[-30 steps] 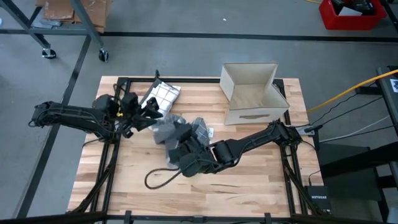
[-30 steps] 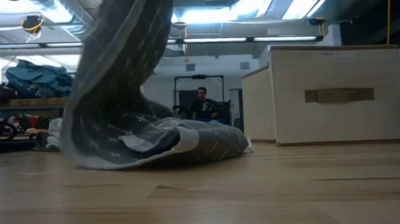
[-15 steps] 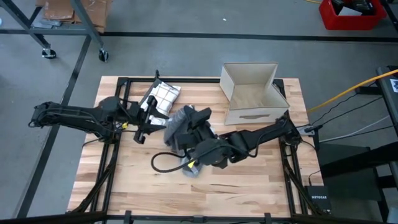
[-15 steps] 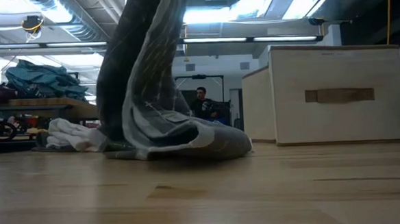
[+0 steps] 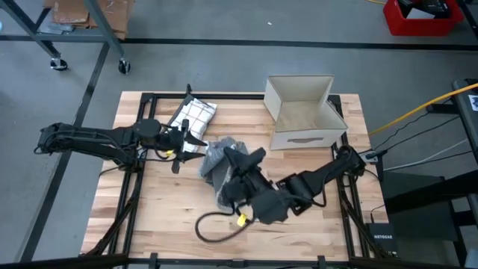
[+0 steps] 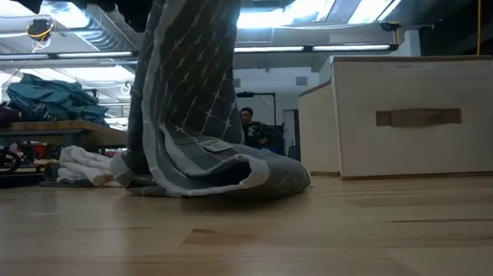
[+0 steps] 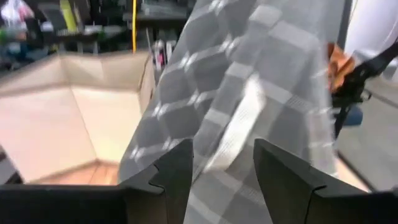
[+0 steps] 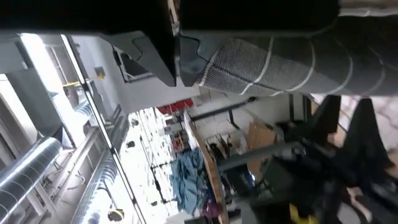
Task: Fold towel
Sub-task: Fold the gray white kitchen towel
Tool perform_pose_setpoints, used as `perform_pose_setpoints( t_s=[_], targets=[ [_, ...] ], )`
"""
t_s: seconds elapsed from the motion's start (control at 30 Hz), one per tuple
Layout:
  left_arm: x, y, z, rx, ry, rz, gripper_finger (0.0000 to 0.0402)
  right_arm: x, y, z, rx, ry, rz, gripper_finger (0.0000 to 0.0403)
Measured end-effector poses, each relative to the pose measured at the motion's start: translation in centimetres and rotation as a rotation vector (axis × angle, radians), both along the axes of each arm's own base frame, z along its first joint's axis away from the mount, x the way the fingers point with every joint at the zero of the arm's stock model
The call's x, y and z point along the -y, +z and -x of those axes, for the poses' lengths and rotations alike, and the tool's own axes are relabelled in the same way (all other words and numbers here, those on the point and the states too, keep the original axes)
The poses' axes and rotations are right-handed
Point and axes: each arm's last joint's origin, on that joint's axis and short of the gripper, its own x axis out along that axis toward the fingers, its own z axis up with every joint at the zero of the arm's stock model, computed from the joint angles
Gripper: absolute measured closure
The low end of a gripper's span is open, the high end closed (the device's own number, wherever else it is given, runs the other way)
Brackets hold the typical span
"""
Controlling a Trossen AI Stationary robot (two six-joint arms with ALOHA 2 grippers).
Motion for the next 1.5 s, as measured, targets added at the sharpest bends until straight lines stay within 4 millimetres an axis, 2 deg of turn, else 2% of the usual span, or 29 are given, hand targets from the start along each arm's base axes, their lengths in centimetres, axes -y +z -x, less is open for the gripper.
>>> perform_pose_setpoints(
  t_s=[0.17, 0.37, 0.6, 0.77, 0.9, 1.07, 1.2, 1.33, 1.5],
  targets=[
    [0.0, -0.7, 0.0, -0.066, -0.024, 0.012, 0.0244, -1.8, 0.0, 0.9, 0.041, 0.048, -0.038, 0.0391],
    [0.0, -2.7, -0.3, -0.253, -0.028, 0.022, 0.0263, -3.6, 0.0, 2.0, 0.155, 0.092, -0.148, 0.0396],
    [-0.1, -5.1, -1.9, -0.405, -0.023, 0.028, 0.027, -5.4, -0.1, 3.0, 0.228, 0.19, -0.257, 0.0391],
    [0.0, -7.2, -3.2, -0.528, -0.011, 0.073, 0.027, -5.9, -0.2, 3.3, 0.227, 0.211, -0.266, 0.0396],
    [0.3, -8.7, -3.4, -0.64, -0.029, 0.092, 0.027, -6.1, -0.2, 3.4, 0.226, 0.215, -0.266, 0.0393],
    [1.0, -9.5, -3.2, -0.726, -0.135, 0.137, 0.027, -6.0, -0.4, 3.4, 0.205, 0.213, -0.252, 0.0394],
    [1.4, -9.6, -3.1, -0.735, -0.154, 0.14, 0.0272, -6.0, -0.4, 3.4, 0.205, 0.213, -0.252, 0.0394],
    [1.6, -9.6, -3.0, -0.746, -0.16, 0.142, 0.0302, -6.0, -0.4, 3.4, 0.209, 0.193, -0.246, 0.0396],
    [1.7, -10.2, -2.4, -0.839, -0.141, 0.177, 0.0387, -5.3, -0.3, 3.5, 0.249, 0.013, -0.193, 0.0396]
  ],
)
